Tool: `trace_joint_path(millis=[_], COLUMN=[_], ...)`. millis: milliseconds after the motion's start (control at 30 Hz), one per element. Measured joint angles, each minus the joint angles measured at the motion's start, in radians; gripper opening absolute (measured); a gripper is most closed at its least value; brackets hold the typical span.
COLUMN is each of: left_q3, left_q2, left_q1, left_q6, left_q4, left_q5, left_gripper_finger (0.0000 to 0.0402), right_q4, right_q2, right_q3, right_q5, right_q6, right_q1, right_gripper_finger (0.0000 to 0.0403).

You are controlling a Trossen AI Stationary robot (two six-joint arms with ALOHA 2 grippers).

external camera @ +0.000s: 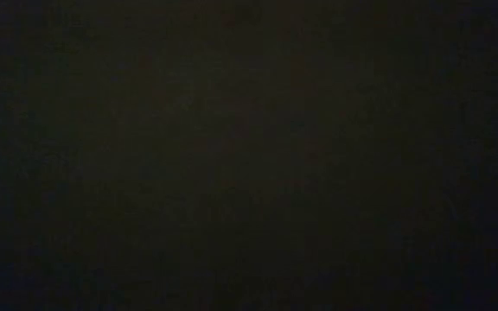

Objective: Sort clothes
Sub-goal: Put the green polo into the white laundry bin

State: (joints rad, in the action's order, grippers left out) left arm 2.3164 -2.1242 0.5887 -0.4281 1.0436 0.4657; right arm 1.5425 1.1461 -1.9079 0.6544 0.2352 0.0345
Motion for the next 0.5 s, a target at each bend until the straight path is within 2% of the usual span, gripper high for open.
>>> trace_joint_path(millis=[67, 167, 267, 400, 500], left_q3=[0.039, 0.033, 0.030, 0.029, 0.026], left_q2=[0.000, 0.020, 0.021, 0.011, -0.001], left_q1=[0.019, 0.049, 0.069, 0.078, 0.078], left_q6=[0.001, -0.002, -0.032, -0.026, -0.027], left_q4=[0.047, 0.096, 0.161, 0.166, 0.191], left_q5=[0.015, 0.077, 0.155, 0.270, 0.282], left_gripper_finger=[0.0246, 0.0230, 0.0196, 0.0113, 0.0032], right_q4=[0.000, 0.000, 0.000, -0.001, -0.008], right_q2=[0.000, 0.000, 0.000, 0.000, 0.000], right_q3=[0.000, 0.000, 0.000, 0.000, 0.000], right_q5=[0.000, 0.000, 0.000, 0.000, 0.000], right_q6=[0.000, 0.000, -0.001, -0.004, -0.009], right_q1=[0.000, 0.000, 0.000, 0.000, 0.000], right_gripper_finger=[0.0170, 0.0166, 0.0162, 0.0164, 0.0169])
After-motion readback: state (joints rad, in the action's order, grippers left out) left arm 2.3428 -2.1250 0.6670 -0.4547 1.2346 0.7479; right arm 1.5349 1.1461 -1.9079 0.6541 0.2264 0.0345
